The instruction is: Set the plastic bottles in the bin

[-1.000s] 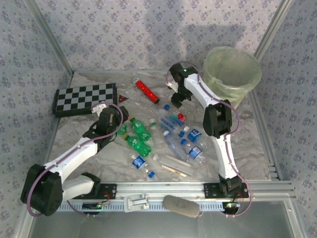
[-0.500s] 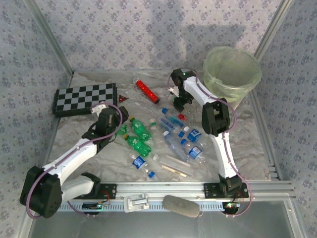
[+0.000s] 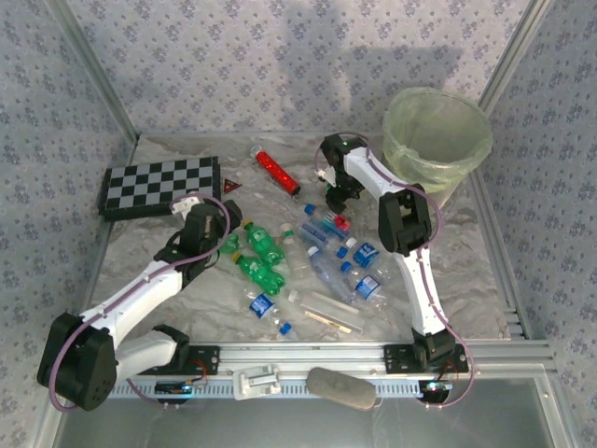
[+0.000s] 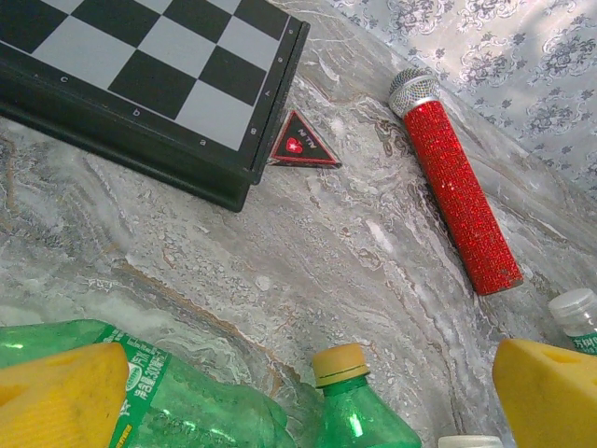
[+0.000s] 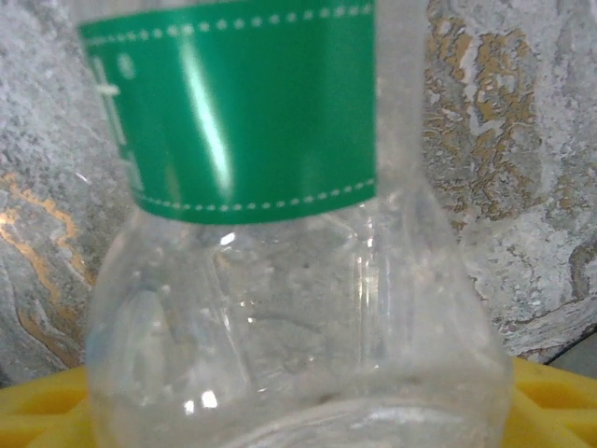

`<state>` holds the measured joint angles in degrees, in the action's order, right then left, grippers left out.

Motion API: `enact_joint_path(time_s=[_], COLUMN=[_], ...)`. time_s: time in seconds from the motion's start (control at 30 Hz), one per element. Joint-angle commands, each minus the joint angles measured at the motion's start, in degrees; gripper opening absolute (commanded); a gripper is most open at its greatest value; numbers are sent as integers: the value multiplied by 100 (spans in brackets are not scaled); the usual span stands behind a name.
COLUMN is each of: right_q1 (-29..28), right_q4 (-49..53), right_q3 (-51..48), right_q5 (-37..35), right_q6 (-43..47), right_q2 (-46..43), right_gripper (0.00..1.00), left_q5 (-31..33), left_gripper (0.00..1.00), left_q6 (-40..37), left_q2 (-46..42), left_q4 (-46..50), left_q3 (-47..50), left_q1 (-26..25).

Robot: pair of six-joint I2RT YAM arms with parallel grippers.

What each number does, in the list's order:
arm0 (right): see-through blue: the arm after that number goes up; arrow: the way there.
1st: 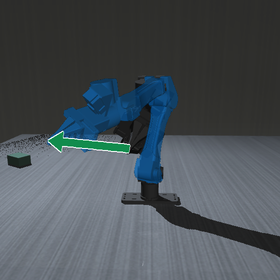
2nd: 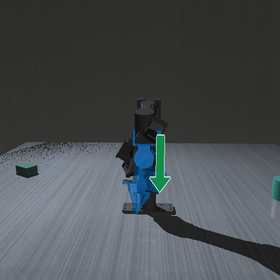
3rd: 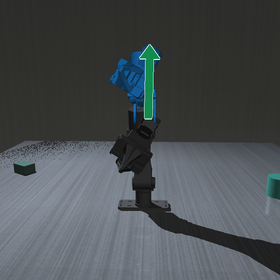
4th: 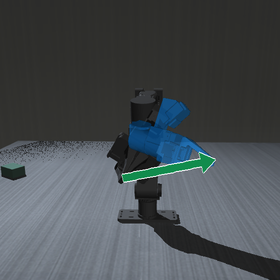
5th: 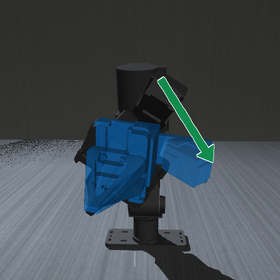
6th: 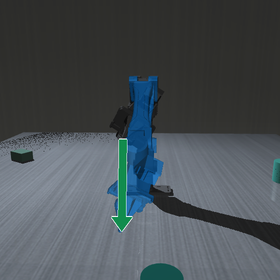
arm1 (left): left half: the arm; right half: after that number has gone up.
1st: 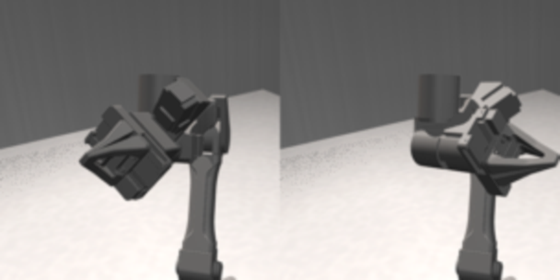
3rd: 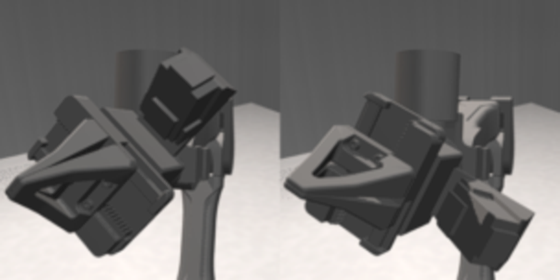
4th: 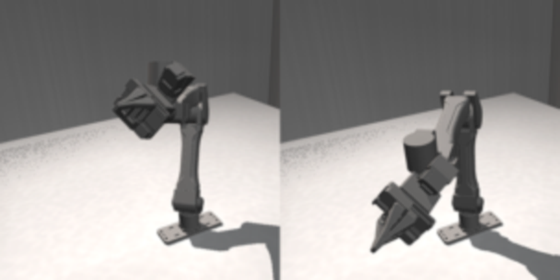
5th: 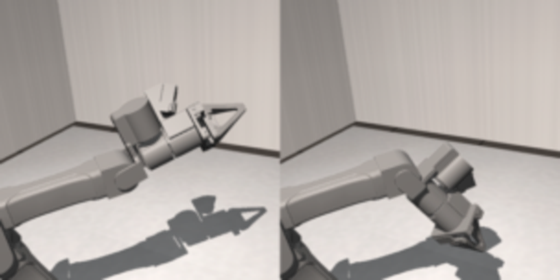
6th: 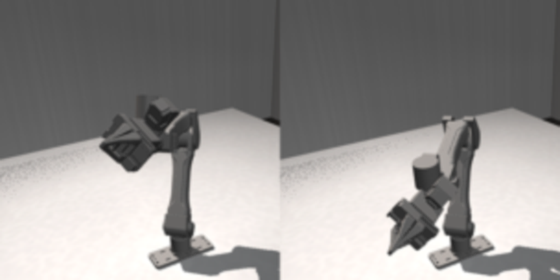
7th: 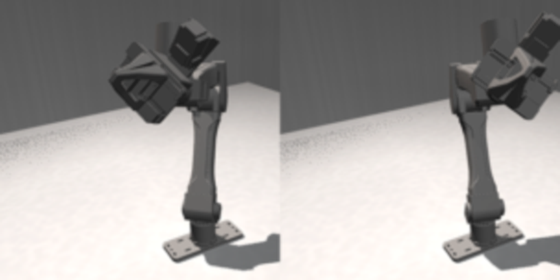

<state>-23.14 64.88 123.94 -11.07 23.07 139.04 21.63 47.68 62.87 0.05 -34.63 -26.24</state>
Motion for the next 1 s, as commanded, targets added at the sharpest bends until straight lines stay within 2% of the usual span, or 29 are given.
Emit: enact_joint_path(time_s=[0.0,0.1,0.23,0.67,0.97], right_q1=[-7,-16,-40,-263,-174], right_q4=[-69,-215,-530,-1884,-3137], right_q3=[-53,-97,-224,-1069,-1901], right_q5=[93,253,557,1152,1473], right_q6=[66,84,71,-19,-564], right_q2=[-62,-301,-744,-2523,-4126], right_gripper=[67,60,56,53,52], left_q5=[-67,-72,-128,-257,-559], left_gripper=[100,100,100,100,100], left_q6=[43,31,-2,-519,-742], left_q2=[-92,-61,21,608,1258], left_q4=[38,25,-14,-113,-93], left_q3=[35,29,1,-456,-923], left_q1=[22,22,16,-403,-669])
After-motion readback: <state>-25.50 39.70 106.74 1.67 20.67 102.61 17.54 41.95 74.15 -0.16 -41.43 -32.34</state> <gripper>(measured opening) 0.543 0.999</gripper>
